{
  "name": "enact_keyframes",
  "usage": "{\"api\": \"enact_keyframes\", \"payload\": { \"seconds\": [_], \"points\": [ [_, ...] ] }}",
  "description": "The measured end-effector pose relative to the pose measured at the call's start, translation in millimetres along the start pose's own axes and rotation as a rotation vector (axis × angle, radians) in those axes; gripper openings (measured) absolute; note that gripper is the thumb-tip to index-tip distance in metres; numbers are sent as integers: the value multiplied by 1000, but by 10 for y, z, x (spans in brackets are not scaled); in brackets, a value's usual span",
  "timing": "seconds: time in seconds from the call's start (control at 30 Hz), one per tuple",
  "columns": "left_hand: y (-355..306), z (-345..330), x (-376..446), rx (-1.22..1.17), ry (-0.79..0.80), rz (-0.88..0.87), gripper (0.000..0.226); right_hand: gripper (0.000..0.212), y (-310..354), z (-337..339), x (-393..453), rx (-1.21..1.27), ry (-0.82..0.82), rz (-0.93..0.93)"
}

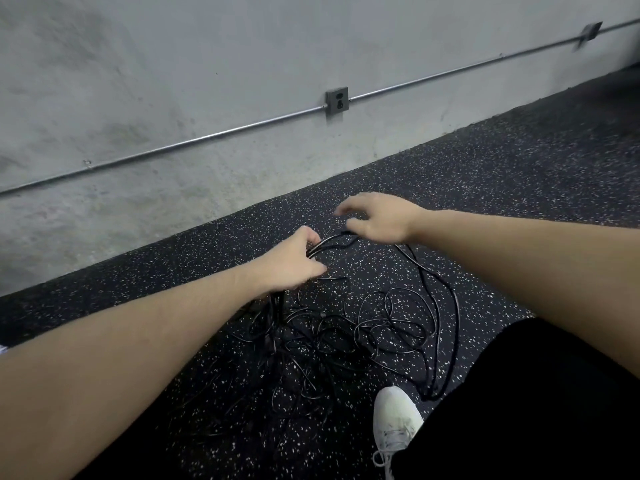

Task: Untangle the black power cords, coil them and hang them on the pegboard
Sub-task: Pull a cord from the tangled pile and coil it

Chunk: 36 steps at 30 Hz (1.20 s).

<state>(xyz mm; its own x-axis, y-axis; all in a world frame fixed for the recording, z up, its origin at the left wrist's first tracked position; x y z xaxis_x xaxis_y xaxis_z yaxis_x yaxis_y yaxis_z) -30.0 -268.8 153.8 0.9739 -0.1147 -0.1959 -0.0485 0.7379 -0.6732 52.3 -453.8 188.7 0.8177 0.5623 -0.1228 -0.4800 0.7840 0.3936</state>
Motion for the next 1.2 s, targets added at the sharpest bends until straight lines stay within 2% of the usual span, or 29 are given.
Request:
{"api": "enact_keyframes", "payload": {
  "seconds": [0.13,0.23,0.33,0.47,0.6,0.67,0.77,0.9,0.97,1.1,1.2],
  "points": [
    [3,95,26,-47,-163,-38,32,33,284,-100,-1,36,161,78],
    [84,137,8,-107,-225,-64,32,35,367,-122,36,133,206,105],
    [151,78,-67,-155,-143,-101,23,44,394,-63,33,245,183,137],
    [220,3,-121,-20,27,-107,7,50,409,-28,-5,429,152,131],
    [336,117,-166,114,118,-39,12,51,357,81,-50,615,85,100],
    [427,179,-191,91,73,-5,18,51,325,116,-60,648,63,85],
    [445,183,-222,149,26,-27,37,49,261,73,-32,586,46,49],
    [355,182,-228,238,28,-8,57,34,150,39,16,228,116,-12],
    [295,204,-199,320,28,-14,56,24,201,27,6,124,169,-1],
    [136,160,-142,410,32,-77,52,23,413,-164,26,208,393,57],
    [139,180,-174,445,27,-181,44,28,497,-235,110,94,384,83]
  ]
}}
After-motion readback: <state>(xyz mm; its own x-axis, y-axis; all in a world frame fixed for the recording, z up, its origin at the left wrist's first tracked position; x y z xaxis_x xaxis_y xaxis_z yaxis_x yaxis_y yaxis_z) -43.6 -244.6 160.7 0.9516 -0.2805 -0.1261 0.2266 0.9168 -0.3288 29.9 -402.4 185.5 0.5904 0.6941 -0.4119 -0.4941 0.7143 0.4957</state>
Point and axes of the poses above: each hand's wrist, its own x-axis towards the middle knuckle, its own z-axis out of the back of the hand, y = z × x, the point moved 1 cm from there along x, towards the middle knuckle, and after that the axes turned 6 degrees about -z, right-handed, at the moved point
